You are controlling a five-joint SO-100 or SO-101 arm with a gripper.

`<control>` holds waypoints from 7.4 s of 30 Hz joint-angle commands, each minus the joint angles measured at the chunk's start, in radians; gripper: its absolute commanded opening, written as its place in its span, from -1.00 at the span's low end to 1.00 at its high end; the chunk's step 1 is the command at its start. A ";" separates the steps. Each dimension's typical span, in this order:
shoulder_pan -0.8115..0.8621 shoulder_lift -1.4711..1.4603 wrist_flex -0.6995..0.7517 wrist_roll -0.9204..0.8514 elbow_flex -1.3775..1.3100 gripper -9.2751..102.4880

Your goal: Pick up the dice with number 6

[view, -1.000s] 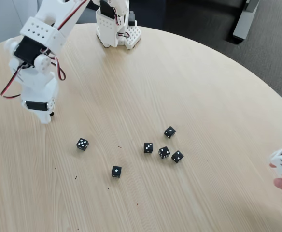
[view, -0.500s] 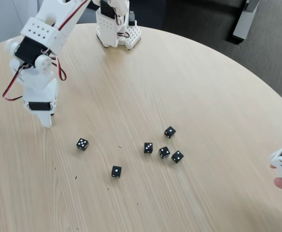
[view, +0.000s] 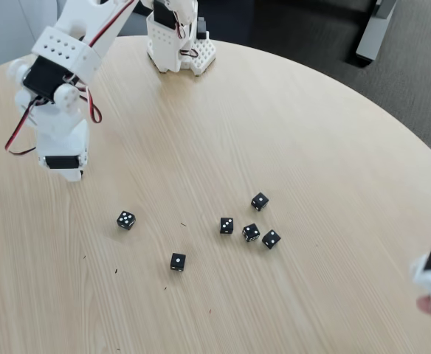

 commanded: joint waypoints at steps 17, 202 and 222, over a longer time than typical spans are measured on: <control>-0.121 1.026 0.012 -0.310 0.000 -0.83; -0.385 1.933 0.031 -0.847 1.485 -0.75; -0.385 1.933 0.031 -0.847 1.485 -0.75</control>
